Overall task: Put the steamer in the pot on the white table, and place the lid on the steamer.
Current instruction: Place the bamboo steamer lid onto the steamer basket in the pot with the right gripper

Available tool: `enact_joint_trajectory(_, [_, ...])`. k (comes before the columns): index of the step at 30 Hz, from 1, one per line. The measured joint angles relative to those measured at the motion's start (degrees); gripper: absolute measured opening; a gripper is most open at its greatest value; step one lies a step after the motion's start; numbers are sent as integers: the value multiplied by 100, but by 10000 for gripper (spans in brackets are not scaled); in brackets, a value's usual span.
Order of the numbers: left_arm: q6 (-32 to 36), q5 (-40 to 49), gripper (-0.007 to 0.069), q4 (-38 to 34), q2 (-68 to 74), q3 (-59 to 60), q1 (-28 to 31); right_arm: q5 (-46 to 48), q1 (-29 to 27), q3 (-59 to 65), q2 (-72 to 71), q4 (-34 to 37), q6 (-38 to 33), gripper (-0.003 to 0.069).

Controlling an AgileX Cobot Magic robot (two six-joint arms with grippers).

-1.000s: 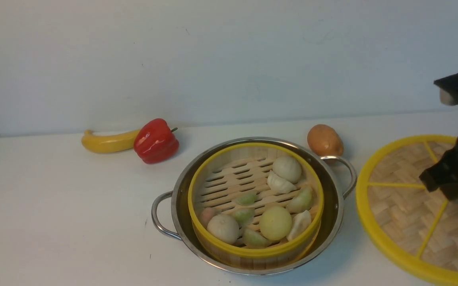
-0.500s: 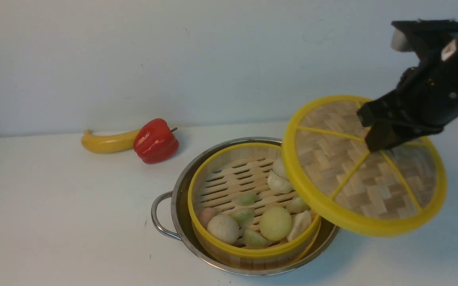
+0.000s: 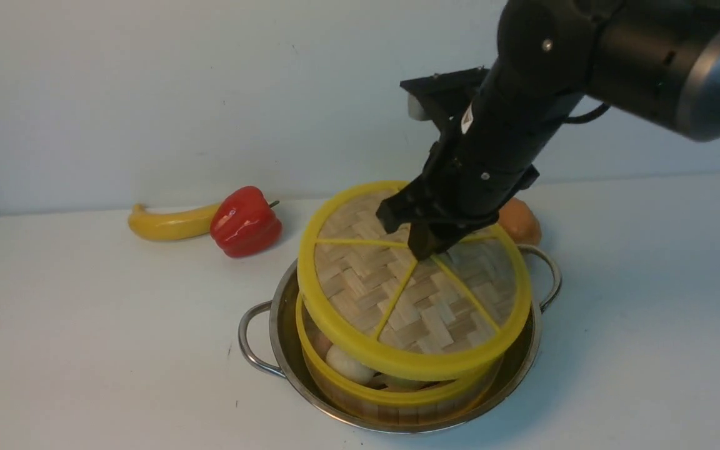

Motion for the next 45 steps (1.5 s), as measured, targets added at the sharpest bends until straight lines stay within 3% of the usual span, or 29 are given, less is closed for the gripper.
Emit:
enact_joint_trajectory(37, [0,-10,-1,0,0,0,0,-2,0,-322,616,-222,-45,145])
enact_joint_trajectory(45, [0,-11,-1,0,0,0,0,-6,0,-322,802,51,-254,145])
